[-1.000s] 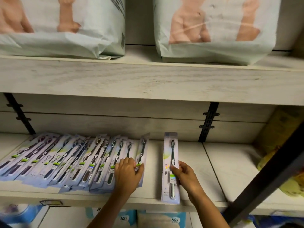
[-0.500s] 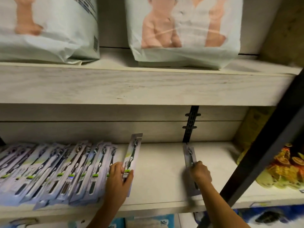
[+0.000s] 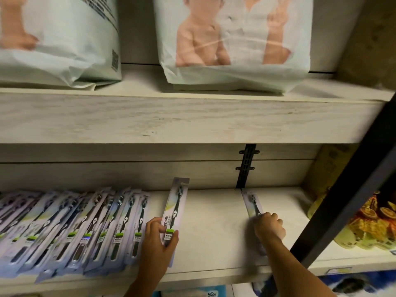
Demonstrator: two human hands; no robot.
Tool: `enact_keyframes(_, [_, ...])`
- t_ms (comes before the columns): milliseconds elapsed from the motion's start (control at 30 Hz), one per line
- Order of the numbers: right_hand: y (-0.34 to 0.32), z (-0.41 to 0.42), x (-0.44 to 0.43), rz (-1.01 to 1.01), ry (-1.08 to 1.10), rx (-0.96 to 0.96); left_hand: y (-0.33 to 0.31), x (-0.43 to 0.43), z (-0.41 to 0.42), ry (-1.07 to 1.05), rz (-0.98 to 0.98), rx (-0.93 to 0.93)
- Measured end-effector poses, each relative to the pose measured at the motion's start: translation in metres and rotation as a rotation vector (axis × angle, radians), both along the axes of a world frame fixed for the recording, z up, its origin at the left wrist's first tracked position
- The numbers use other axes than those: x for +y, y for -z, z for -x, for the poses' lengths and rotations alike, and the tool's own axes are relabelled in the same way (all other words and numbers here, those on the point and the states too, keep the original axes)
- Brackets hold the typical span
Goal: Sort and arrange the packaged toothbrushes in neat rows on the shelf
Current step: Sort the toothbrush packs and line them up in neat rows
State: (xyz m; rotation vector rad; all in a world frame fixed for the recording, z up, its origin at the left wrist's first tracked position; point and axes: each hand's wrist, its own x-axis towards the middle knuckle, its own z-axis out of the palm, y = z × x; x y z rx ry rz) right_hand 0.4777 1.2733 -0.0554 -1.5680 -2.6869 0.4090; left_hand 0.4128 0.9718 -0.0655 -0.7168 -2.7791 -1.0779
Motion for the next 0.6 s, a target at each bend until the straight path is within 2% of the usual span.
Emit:
enact_keyframes(33, [0.001,0.001,0.001,-0.013,-0.004,-0.017,0.009,0.012,0.004,-0.065,-0.061,0.124])
enact_keyframes(67, [0.001,0.002,0.001,-0.031,-0.011,-0.027,0.008,0.014,0.004,-0.05,-0.057,0.129])
enact_keyframes(133, [-0.001,0.003,-0.001,-0.072,-0.034,-0.004,0.007,0.022,0.007,-0.072,-0.328,0.049])
enact_keyframes(200, [-0.007,0.006,-0.012,-0.04,-0.102,0.15,0.003,0.03,0.004,-0.061,-0.442,0.035])
enact_keyframes(300, [-0.023,0.01,-0.051,0.327,-0.288,0.52,-0.001,0.044,-0.007,-0.056,-0.474,0.014])
enact_keyframes(367, [-0.035,0.008,-0.083,0.594,-0.409,0.619,-0.001,0.051,-0.012,-0.049,-0.492,-0.022])
enact_keyframes(433, [-0.042,0.006,-0.106,0.767,-0.435,0.647,-0.002,0.062,-0.016,-0.045,-0.506,-0.069])
enact_keyframes(600, [-0.04,0.006,-0.112,0.758,-0.351,0.691,-0.005,0.081,-0.024,0.023,-0.581,-0.139])
